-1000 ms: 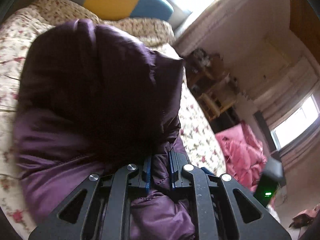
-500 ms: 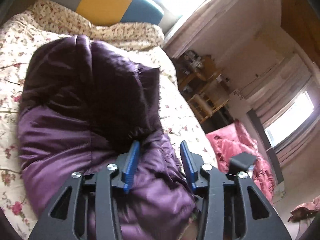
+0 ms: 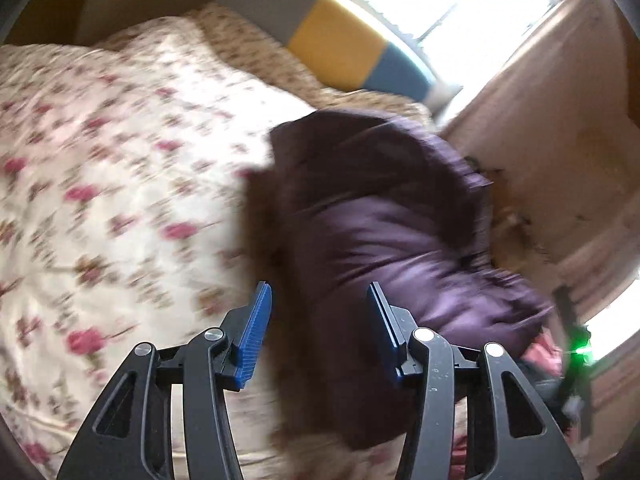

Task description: Fold large clothes

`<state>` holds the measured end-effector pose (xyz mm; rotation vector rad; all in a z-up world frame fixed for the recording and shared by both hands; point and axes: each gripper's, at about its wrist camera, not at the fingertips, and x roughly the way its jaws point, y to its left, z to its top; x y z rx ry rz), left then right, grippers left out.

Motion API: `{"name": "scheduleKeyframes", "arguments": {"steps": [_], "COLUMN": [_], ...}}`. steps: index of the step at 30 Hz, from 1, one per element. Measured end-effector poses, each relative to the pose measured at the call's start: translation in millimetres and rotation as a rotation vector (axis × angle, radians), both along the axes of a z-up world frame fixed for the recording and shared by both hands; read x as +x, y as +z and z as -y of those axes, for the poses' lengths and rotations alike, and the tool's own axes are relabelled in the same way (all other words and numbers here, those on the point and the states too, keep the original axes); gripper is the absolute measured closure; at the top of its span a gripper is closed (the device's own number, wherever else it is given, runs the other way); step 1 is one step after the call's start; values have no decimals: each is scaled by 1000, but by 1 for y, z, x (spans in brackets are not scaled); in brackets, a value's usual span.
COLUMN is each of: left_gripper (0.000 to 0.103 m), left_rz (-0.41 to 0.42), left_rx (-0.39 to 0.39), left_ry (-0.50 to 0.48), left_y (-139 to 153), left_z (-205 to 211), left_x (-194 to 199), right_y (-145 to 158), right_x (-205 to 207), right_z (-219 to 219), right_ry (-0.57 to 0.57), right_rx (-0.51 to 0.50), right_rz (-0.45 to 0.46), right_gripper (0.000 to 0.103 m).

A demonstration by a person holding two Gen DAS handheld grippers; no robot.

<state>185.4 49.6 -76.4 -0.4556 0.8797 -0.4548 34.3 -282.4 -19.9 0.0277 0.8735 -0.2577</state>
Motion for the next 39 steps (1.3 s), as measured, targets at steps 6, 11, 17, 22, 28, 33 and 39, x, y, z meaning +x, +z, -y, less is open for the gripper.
{"name": "scheduleKeyframes", "arguments": {"steps": [6, 11, 17, 22, 28, 33, 39], "left_gripper": [55, 60, 60, 60, 60, 60, 60], "left_rz": [7, 31, 53, 59, 87, 100, 109], "left_rx": [39, 24, 36, 36, 78, 93, 94], "left_ry": [-69, -106, -135, -151, -179, -205, -239], "left_y": [-17, -16, -10, -12, -10, -9, -10], "left_z": [14, 25, 33, 33, 37, 40, 43], "left_x": [-25, -26, -16, -14, -13, -11, -8], "right_y": [14, 26, 40, 50, 61, 77, 47], "right_x": [-14, -22, -23, -20, -15, -12, 26], "right_z": [-26, -43, -59, -72, -99, -114, -108], "right_ry": [55, 91, 117, 128, 126, 179, 189], "right_rx": [26, 49, 62, 60, -148, -133, -101], "right_rz": [23, 47, 77, 95, 116, 157, 33], "right_gripper": [63, 62, 50, 49, 49, 45, 84]}}
